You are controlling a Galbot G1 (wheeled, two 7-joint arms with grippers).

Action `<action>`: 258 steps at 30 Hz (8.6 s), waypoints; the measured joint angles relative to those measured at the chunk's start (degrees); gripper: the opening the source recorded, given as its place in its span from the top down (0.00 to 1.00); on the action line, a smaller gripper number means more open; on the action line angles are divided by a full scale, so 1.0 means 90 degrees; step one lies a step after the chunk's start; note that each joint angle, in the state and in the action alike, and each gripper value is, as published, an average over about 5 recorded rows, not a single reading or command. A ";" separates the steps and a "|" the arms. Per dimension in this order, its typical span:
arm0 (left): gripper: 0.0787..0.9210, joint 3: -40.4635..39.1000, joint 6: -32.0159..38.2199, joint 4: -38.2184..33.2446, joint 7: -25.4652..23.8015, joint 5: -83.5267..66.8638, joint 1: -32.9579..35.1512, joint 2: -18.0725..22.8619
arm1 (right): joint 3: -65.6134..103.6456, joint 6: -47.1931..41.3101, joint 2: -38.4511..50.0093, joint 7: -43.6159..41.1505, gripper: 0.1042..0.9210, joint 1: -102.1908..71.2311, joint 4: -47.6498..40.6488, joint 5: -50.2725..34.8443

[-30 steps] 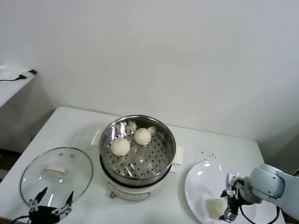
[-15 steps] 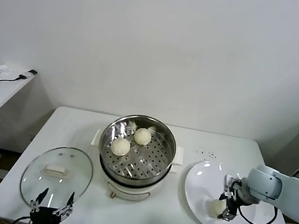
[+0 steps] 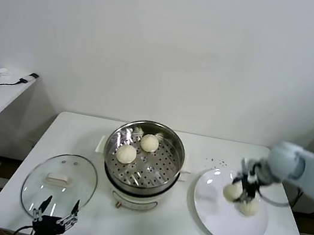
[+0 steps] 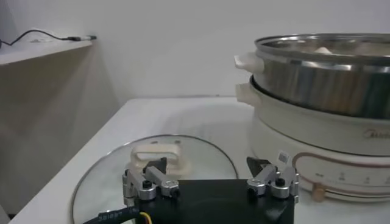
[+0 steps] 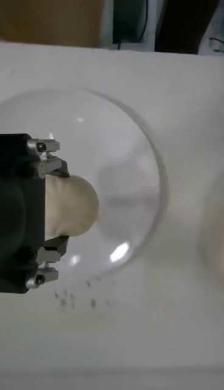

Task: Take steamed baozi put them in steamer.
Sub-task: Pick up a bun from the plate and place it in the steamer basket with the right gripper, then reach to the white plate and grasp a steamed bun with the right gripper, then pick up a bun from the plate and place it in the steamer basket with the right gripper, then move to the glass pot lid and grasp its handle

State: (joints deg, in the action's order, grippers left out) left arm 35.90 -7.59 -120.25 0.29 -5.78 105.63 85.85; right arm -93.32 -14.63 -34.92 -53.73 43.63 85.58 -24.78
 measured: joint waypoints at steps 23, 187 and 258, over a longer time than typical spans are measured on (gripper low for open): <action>0.12 -0.0027 0.0012 -0.0133 0.0048 0.0048 0.0127 0.0041 | 0.0743 0.3214 -0.2618 -0.0389 0.33 0.0831 0.0941 0.1128; 0.12 0.0156 0.0006 -0.0275 0.0105 -0.0139 0.0115 0.0073 | -0.0451 -0.1795 -0.2383 0.2151 0.37 0.0962 0.0835 -0.3567; 0.12 0.0675 -0.0283 -0.0348 0.0480 -0.0445 -0.0405 -0.0348 | 1.0247 0.0011 0.0301 0.5347 0.12 -0.8122 0.0950 -0.2219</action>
State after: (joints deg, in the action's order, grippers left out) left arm 41.97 -10.14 -123.38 4.62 -9.78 101.99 82.71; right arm -1.09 -14.53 -32.22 -5.61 -29.47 94.13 -44.75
